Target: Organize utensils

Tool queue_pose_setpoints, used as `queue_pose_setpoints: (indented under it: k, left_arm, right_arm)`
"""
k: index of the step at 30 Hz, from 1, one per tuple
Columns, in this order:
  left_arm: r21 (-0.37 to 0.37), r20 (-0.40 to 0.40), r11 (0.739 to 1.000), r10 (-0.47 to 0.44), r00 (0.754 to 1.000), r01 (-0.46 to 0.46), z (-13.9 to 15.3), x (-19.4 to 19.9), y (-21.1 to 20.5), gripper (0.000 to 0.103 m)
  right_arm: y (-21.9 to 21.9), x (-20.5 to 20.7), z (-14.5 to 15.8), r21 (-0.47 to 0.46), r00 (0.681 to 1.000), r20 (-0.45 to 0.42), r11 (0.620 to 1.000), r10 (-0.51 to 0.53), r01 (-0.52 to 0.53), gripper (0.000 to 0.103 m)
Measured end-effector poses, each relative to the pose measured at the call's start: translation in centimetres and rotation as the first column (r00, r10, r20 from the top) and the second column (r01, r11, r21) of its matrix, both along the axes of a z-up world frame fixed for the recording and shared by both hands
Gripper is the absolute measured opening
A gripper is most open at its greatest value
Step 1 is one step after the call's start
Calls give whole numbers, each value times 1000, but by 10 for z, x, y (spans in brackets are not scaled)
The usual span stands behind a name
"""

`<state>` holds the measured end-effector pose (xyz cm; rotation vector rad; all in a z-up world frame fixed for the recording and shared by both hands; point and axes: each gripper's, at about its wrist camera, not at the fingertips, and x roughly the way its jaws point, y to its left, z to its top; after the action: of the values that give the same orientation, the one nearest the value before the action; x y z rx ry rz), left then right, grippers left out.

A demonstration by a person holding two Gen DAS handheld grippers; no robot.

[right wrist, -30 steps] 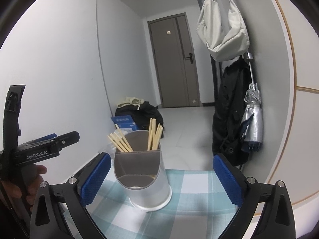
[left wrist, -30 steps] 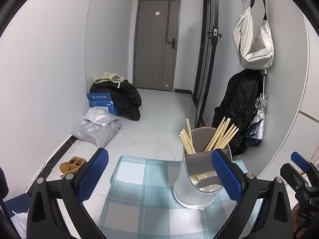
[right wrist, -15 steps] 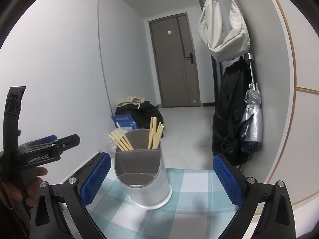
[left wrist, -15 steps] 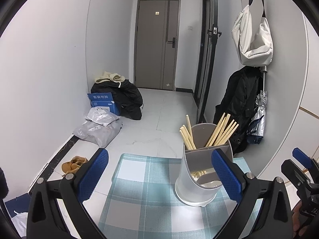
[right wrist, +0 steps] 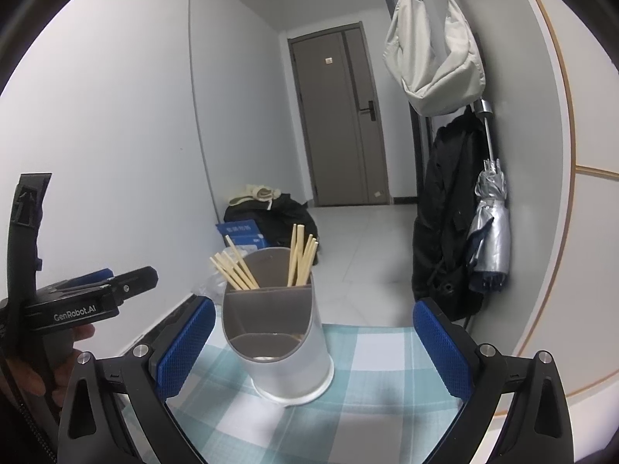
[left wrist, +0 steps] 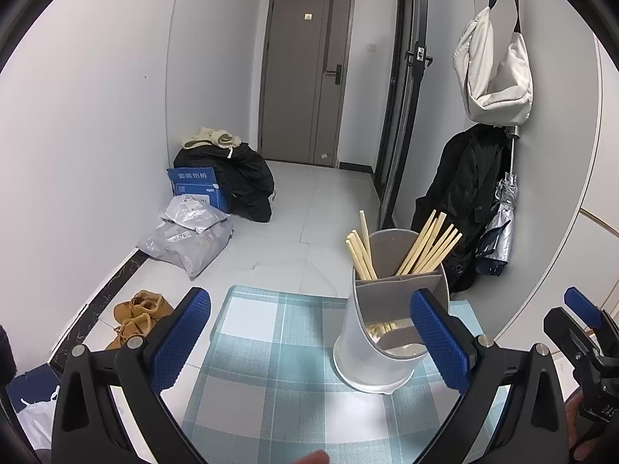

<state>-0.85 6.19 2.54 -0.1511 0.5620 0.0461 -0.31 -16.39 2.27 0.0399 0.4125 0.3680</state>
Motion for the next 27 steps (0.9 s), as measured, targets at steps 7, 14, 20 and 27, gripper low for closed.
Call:
queue_pose_setpoints:
  k: [7, 14, 20, 27]
  left_arm:
    - [13, 9, 1000, 3, 1000, -4, 0, -1, -2, 100]
    - [-2, -6, 1000, -15, 1000, 15, -2, 0, -3, 100]
    - [7, 7, 1000, -15, 1000, 15, -1, -3, -5, 100]
    - [23, 35, 1000, -4, 999, 3, 0, -7, -5, 100]
  right_arm:
    - [2, -1, 0, -10, 1000, 5, 1000, -6, 6, 103]
    - [2, -3, 1, -17, 1000, 12, 1000, -12, 12, 103]
    - [0, -4, 2, -12, 1000, 13, 1000, -17, 17, 103]
    - [-1, -5, 2, -16, 1000, 15, 1000, -20, 20, 103]
